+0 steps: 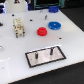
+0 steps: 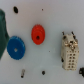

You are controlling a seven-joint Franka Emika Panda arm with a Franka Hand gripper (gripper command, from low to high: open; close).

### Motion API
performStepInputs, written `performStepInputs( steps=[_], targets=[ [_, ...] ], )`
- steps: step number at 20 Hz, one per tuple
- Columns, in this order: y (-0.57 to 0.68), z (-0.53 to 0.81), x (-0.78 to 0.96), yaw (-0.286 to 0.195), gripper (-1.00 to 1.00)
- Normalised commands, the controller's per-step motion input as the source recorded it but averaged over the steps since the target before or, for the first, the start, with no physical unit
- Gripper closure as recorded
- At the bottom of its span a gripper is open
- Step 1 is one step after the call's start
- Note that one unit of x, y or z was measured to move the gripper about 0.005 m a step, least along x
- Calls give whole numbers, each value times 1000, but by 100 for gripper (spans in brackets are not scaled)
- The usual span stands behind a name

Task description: Insert the blue gear onto the right peg, followed by the red gear

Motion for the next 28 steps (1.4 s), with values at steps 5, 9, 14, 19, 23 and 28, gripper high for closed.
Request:
performStepInputs(
  steps=[5, 9, 14, 19, 23, 28],
  targets=[
    [359, -17, -494, 0, -100],
    [495, -130, -551, 0, -100],
    [517, -183, -549, 0, -100],
    [505, -288, -516, 0, -100],
    [407, -400, -468, 0, -100],
    [342, -478, -457, 0, -100]
  ],
)
